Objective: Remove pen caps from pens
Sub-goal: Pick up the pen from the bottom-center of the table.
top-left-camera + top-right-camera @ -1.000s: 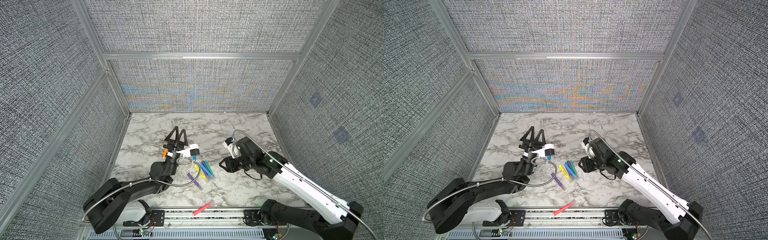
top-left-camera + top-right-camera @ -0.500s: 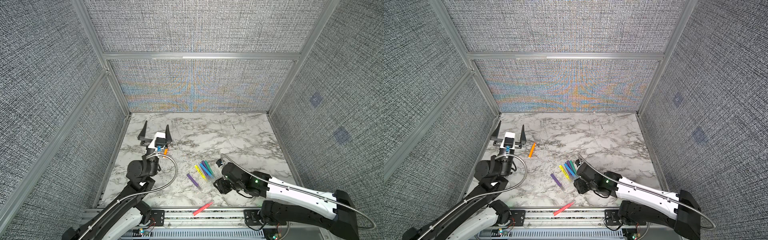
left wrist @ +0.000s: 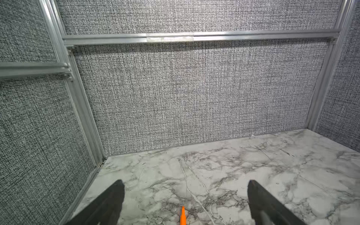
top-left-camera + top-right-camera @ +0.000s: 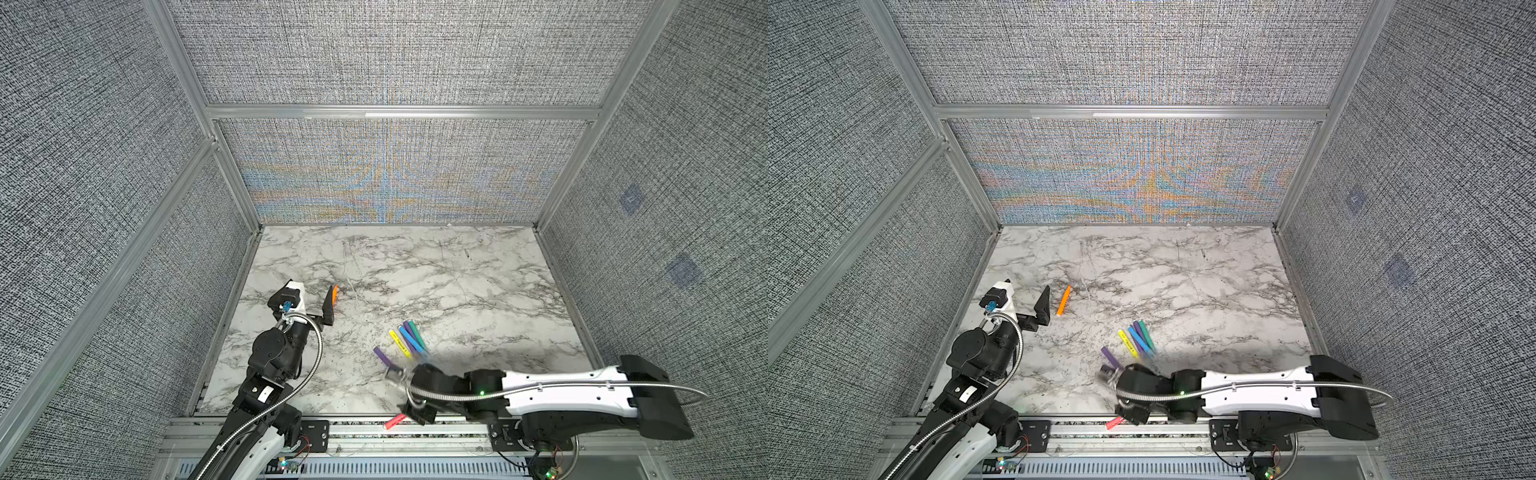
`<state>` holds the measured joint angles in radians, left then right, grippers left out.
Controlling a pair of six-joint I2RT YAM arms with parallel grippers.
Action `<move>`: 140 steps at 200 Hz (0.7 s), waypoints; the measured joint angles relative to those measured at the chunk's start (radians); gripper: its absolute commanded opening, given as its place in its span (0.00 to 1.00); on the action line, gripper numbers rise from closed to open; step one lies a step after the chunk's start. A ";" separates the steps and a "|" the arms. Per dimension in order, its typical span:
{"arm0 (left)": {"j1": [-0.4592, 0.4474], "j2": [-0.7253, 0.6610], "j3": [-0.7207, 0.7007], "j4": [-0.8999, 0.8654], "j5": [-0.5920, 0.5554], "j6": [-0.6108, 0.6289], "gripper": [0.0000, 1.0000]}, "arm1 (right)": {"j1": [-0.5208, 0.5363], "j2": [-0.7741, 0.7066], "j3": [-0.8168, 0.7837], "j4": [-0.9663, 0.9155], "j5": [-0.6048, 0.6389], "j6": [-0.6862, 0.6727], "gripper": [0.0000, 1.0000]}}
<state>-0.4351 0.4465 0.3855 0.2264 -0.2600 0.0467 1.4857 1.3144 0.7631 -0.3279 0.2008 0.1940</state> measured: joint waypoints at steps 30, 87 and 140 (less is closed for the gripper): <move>0.001 -0.021 -0.008 -0.026 0.006 -0.013 0.98 | 0.030 0.168 0.076 -0.077 -0.038 -0.117 0.56; 0.001 -0.037 -0.019 -0.025 0.005 -0.019 0.98 | 0.032 0.303 0.105 -0.157 -0.064 -0.219 0.38; 0.001 -0.041 -0.019 -0.023 0.005 -0.019 0.98 | 0.014 0.304 0.100 -0.162 -0.063 -0.241 0.00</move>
<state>-0.4343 0.4053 0.3660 0.2031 -0.2550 0.0273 1.5002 1.6180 0.8635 -0.4900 0.1375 -0.0475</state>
